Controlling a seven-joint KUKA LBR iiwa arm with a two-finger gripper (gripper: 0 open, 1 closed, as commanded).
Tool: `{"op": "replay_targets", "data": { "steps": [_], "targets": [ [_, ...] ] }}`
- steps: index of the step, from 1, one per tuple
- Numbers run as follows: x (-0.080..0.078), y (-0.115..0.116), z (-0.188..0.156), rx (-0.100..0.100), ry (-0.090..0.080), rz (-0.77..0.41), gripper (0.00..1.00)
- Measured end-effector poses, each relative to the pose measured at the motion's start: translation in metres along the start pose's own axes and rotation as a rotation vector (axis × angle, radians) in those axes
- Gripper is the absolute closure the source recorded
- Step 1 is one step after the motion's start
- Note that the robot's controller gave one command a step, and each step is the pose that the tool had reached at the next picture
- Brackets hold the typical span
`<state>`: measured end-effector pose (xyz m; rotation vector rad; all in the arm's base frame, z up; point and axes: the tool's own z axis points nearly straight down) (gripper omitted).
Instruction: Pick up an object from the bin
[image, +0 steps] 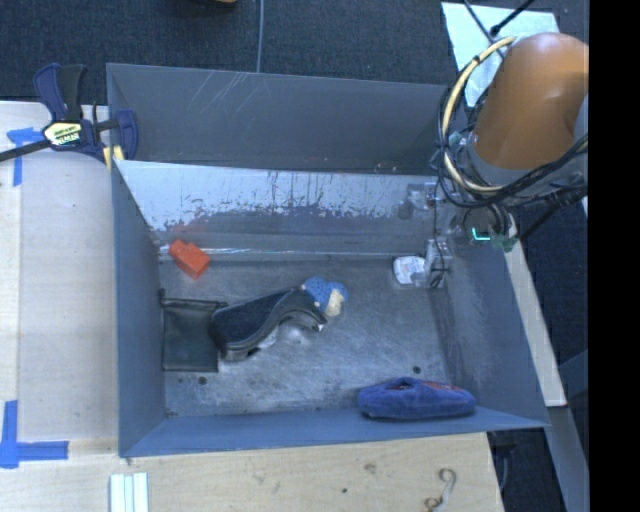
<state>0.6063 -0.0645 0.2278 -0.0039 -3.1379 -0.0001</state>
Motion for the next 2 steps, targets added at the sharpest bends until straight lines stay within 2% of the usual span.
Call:
{"op": "replay_targets", "data": {
  "steps": [1,2],
  "targets": [
    [0.013,-0.029,0.159,0.000,0.001,-0.038,0.00],
    [-0.009,0.086,0.157,-0.003,-0.010,-0.182,0.00]
  ]
}}
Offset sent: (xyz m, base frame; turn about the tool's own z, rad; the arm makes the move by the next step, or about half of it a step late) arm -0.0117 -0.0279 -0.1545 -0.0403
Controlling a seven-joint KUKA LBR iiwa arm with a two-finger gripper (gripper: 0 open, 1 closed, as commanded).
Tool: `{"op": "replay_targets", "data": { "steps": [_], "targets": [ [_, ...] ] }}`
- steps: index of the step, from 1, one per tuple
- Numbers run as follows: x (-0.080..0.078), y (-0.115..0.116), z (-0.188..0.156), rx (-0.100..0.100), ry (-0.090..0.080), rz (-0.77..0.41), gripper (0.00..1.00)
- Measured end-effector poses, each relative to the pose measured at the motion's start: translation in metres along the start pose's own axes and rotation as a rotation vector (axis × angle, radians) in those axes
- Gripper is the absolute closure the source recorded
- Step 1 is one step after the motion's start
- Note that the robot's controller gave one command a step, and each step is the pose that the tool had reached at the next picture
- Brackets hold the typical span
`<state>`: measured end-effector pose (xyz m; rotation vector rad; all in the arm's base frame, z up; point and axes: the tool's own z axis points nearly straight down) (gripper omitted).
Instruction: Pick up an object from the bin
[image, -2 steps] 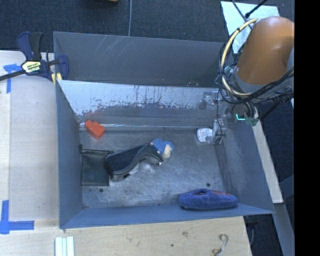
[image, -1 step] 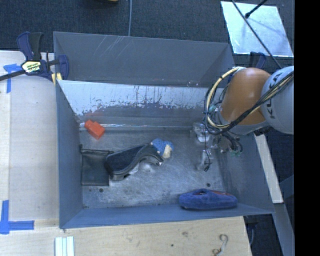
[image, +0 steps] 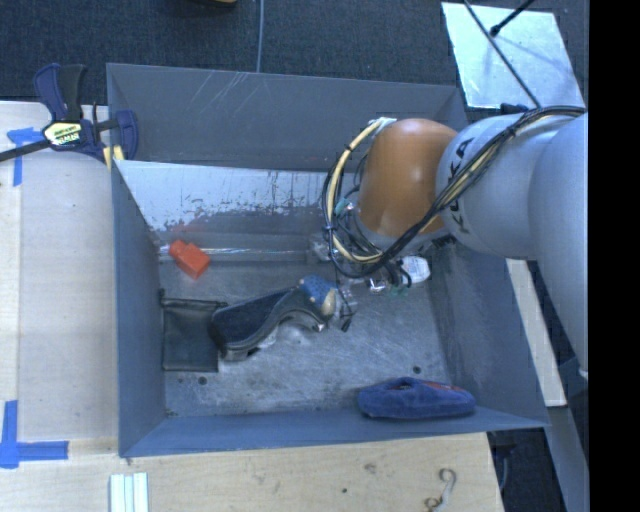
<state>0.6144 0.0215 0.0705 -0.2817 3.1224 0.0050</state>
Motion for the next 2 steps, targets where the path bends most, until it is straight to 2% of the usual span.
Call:
{"op": "replay_targets", "data": {
  "steps": [1,2],
  "targets": [
    [0.001,-0.005,0.000,0.003,0.001,0.006,1.00],
    [0.020,-0.008,-0.142,0.004,-0.005,0.075,1.00]
  ]
}}
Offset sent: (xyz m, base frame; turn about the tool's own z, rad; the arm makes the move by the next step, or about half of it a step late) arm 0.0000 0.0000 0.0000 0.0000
